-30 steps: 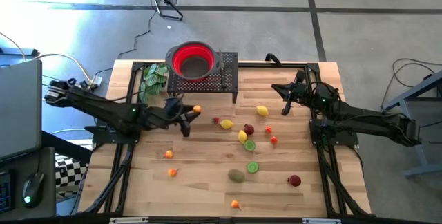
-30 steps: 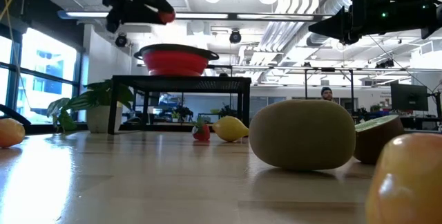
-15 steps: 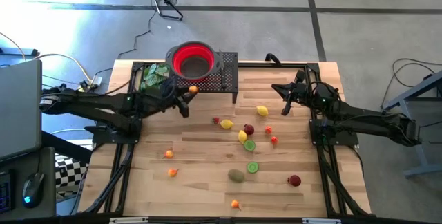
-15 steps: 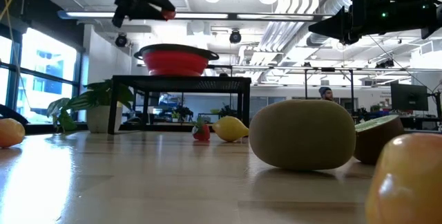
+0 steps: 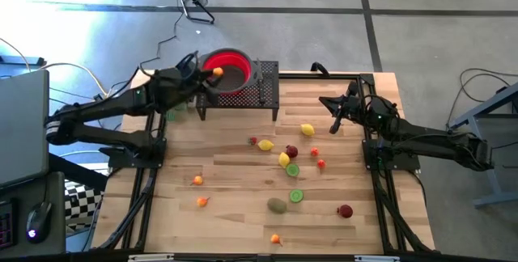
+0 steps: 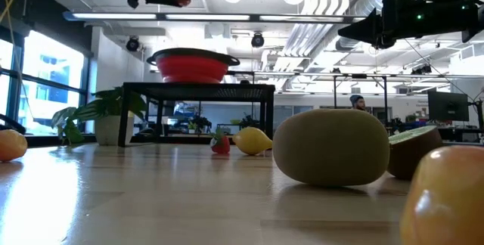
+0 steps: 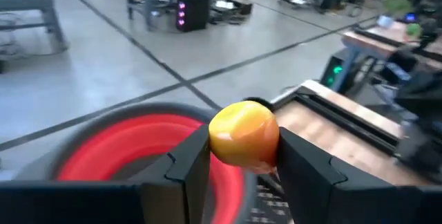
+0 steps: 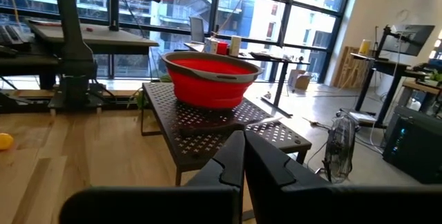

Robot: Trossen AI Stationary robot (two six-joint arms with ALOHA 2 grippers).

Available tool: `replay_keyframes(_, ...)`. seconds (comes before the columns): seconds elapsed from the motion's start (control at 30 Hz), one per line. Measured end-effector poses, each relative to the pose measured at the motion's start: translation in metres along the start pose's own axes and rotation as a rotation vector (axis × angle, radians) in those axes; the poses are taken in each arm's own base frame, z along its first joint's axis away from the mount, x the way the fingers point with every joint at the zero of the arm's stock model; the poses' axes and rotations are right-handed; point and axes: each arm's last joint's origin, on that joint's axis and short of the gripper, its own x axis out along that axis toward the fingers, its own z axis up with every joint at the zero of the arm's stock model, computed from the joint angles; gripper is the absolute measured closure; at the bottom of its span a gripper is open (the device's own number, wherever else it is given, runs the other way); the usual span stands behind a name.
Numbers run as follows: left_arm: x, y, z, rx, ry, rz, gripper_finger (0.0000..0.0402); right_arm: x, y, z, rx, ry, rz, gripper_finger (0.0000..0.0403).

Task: Pick & Place Fruit
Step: Put the orange pear into the red strainer bowl on the shelf

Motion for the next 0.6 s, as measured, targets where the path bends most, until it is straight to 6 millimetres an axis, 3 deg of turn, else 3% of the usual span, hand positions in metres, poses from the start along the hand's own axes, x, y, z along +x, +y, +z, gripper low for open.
replay_keyframes(0.2, 0.020, 0.014, -0.001, 0.010, 0.017, 0.084, 0.0256, 0.000, 0.000, 0.000, 0.000, 0.000, -0.003, 0.0399)
replay_keyframes(0.43, 0.059, 0.026, -0.014, 0.006, 0.101, 0.053, 0.0256, 0.000, 0.000, 0.000, 0.000, 0.001, -0.003, 0.0399)
replay_keyframes(0.6, 0.077, 0.040, -0.022, -0.027, 0.162, 0.057, 0.0256, 0.000, 0.000, 0.000, 0.000, 0.001, -0.002, 0.0399)
